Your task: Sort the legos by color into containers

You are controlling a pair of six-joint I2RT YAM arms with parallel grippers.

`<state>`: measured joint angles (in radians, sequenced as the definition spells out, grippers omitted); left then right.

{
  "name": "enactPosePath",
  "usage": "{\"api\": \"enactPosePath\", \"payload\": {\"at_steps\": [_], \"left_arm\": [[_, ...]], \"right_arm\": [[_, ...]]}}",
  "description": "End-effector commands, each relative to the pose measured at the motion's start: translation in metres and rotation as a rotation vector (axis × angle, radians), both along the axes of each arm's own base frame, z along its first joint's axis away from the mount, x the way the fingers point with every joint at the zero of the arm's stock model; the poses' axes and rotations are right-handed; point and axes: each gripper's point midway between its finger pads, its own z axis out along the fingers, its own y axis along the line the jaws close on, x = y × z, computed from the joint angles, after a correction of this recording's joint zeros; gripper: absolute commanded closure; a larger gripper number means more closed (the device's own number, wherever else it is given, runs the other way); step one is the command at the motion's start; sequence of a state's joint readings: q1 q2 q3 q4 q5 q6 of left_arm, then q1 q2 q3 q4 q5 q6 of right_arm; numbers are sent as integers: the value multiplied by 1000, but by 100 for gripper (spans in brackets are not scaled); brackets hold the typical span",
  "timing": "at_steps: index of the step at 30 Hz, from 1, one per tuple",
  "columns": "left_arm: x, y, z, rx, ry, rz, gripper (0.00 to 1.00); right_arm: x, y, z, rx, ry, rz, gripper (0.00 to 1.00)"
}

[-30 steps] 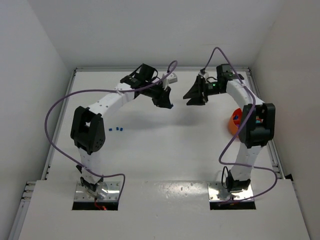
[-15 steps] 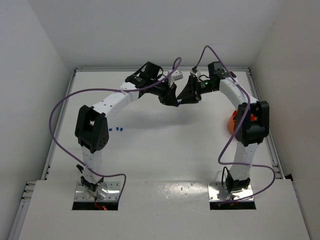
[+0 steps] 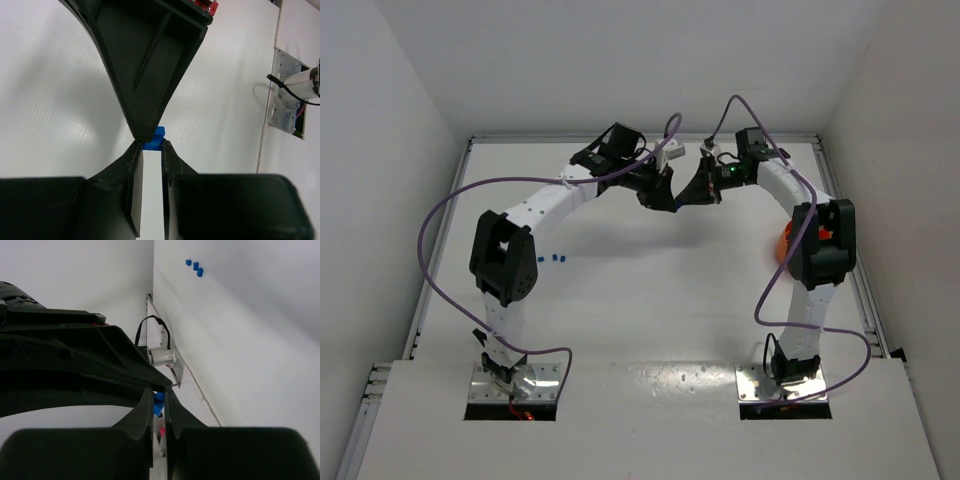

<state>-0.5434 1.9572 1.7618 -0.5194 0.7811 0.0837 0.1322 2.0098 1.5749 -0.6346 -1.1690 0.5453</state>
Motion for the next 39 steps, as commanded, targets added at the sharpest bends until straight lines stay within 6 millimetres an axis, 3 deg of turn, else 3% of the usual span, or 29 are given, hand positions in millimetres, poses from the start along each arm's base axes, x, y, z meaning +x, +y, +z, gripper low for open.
{"api": "enactPosePath", "payload": {"at_steps": [1, 4, 8, 9, 10, 11, 14, 18, 23, 24, 25, 27, 29, 31, 34, 39], "left_arm": [[5, -9, 37, -74, -107, 7, 100], [7, -9, 34, -68, -105, 24, 98], [11, -5, 33, -66, -90, 49, 78], [11, -5, 33, -66, -89, 49, 61], [11, -4, 29, -58, -73, 62, 53], [11, -4, 29, -58, -72, 62, 27], [17, 4, 26, -39, -76, 107, 1], [18, 13, 25, -7, -93, 158, 1], [30, 28, 12, 67, -120, 260, 1], [36, 34, 11, 76, -125, 284, 1], [38, 37, 6, 94, -126, 303, 1], [37, 37, 6, 92, -117, 308, 1], [39, 38, 6, 97, -121, 317, 1], [41, 36, 1, 98, -98, 326, 1], [52, 44, -10, 131, -74, 391, 1], [61, 53, -17, 157, -67, 453, 1]], "right_arm": [[-12, 11, 15, 88, 15, 52, 98], [-22, 9, 18, 96, 15, 56, 100], [-25, 0, 23, 89, -8, 32, 100], [-23, -5, 19, 69, -20, 20, 100], [-22, -11, 24, 58, -49, 6, 100], [-23, -17, 19, 19, -66, -6, 100], [-16, -38, 20, -67, -136, -51, 100], [-6, -89, 6, -365, -246, -137, 100], [1, -163, 10, -714, -379, -239, 100], [0, -170, 13, -759, -402, -234, 100], [2, -191, 11, -861, -431, -242, 100], [-2, -210, 23, -951, -470, -247, 100], [-7, -234, 21, -1076, -479, -225, 100], [-17, -251, 20, -1156, -457, -207, 100], [-26, -261, 17, -1217, -437, -182, 100], [-22, -278, 4, -1288, -406, -168, 100]]}}
